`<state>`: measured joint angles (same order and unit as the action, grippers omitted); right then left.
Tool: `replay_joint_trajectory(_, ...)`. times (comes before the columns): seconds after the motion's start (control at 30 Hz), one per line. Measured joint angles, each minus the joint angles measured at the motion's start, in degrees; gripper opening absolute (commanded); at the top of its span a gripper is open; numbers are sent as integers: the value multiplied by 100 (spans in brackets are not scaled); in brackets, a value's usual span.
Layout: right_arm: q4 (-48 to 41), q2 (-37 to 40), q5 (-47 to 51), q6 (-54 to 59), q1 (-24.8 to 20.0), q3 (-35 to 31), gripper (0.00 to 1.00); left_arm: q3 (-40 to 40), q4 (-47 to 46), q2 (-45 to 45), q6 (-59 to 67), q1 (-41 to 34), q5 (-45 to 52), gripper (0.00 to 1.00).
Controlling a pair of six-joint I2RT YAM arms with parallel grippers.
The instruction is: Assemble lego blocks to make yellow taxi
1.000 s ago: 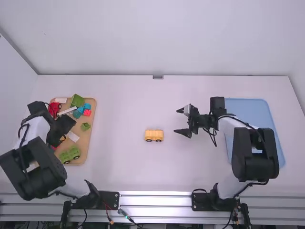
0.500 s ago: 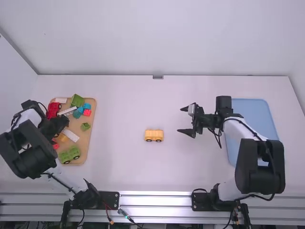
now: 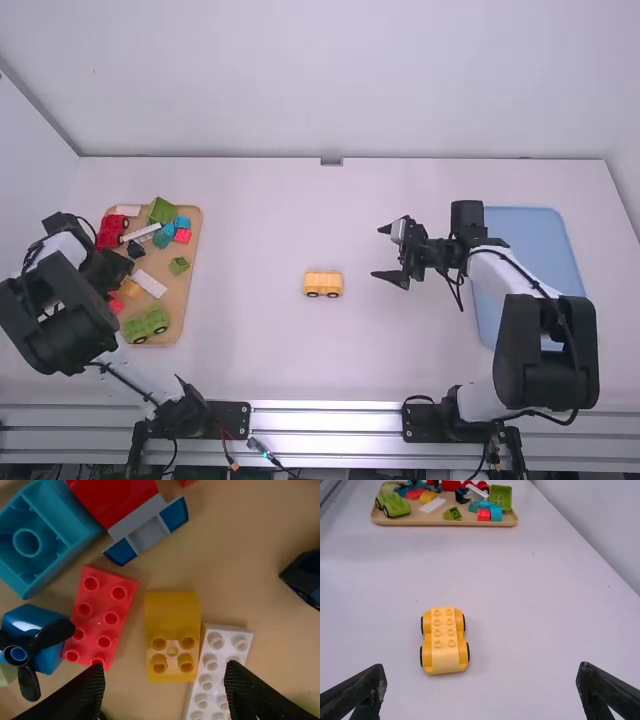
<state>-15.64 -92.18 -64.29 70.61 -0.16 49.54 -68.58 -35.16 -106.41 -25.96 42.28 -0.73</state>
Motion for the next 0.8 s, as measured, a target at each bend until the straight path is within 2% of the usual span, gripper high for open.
replay_joint_trajectory(0.33,-9,0,7,-17,-2,0,99,332,341,0,0,42,2,51)
replay_joint_trajectory(0.7,-111,0,15,-4,-2,0,99,511,485,2,33,42,2,49)
replay_joint_trajectory(0.8,-109,0,17,-11,0,0,99,516,551,2,44,42,4,51)
